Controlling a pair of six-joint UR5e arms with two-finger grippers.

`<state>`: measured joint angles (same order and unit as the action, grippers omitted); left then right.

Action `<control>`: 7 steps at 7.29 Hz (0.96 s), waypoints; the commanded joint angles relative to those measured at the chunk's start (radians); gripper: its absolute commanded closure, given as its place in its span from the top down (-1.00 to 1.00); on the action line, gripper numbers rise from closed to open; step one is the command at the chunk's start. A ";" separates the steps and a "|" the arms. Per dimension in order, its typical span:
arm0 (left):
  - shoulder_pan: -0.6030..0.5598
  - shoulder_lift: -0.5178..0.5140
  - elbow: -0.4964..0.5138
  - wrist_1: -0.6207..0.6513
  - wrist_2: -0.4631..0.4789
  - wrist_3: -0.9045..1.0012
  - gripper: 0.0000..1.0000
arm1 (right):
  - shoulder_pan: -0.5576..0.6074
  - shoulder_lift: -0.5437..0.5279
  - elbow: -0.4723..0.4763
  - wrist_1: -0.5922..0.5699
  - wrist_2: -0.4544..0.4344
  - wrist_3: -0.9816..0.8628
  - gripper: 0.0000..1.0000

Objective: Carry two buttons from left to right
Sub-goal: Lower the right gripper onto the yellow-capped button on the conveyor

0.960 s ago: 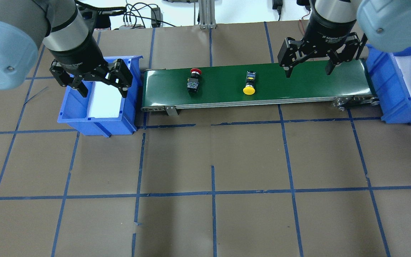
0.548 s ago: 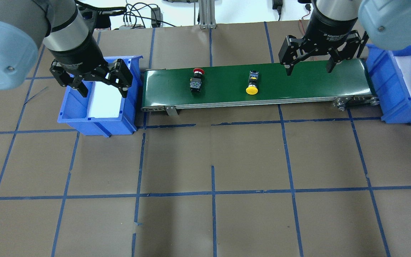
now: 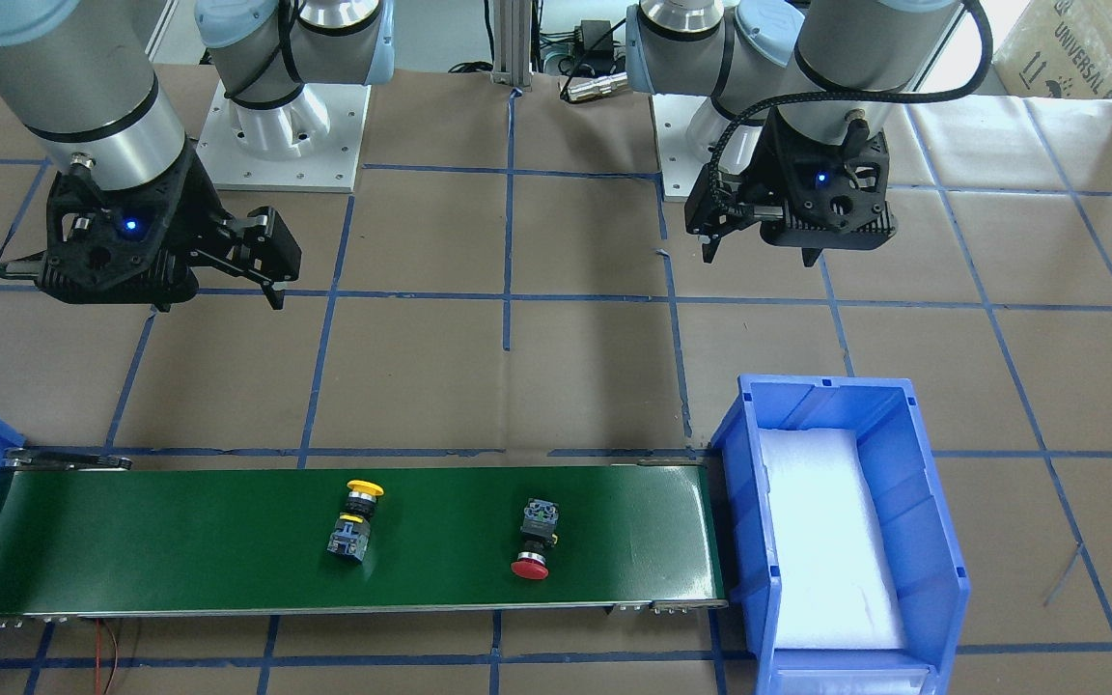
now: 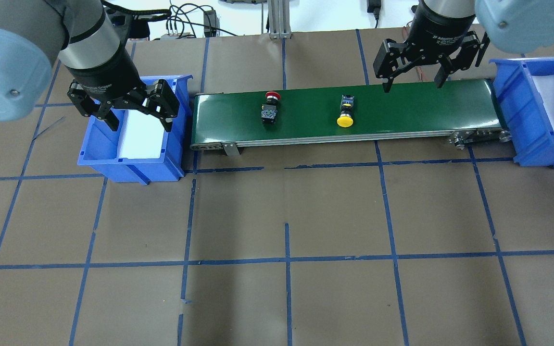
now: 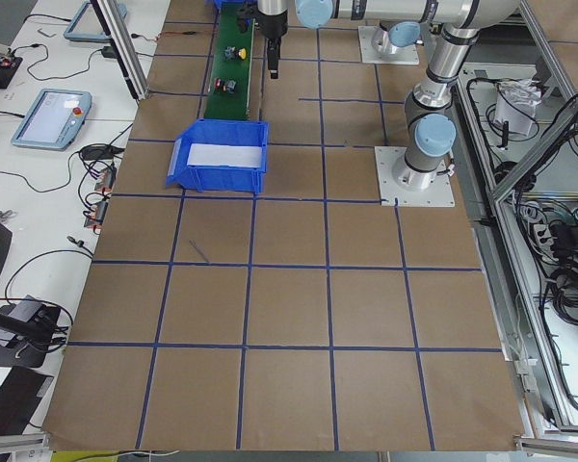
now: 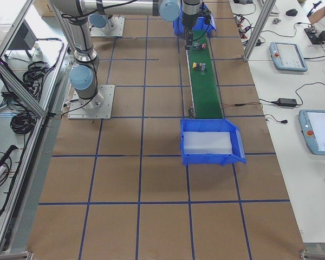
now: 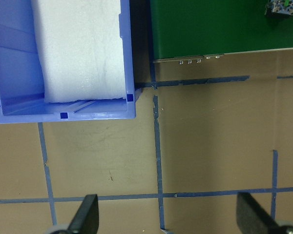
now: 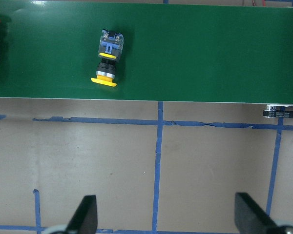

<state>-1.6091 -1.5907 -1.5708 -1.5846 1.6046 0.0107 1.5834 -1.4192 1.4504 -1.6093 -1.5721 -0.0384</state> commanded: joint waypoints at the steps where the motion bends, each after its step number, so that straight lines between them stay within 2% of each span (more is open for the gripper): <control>1: 0.000 0.000 0.000 0.000 0.000 0.000 1.00 | 0.003 0.020 0.001 -0.001 -0.014 -0.002 1.00; 3: 0.000 0.000 0.000 0.000 0.000 0.000 1.00 | -0.005 0.048 -0.019 0.009 -0.017 -0.006 1.00; 5: 0.000 0.000 0.000 -0.003 0.000 0.000 1.00 | -0.026 0.132 -0.086 0.012 -0.012 0.008 1.00; 7: -0.002 0.000 0.000 -0.003 0.000 0.000 1.00 | -0.037 0.199 -0.110 -0.020 -0.002 0.014 0.99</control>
<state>-1.6095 -1.5908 -1.5708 -1.5875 1.6046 0.0107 1.5548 -1.2693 1.3595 -1.6111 -1.5806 -0.0368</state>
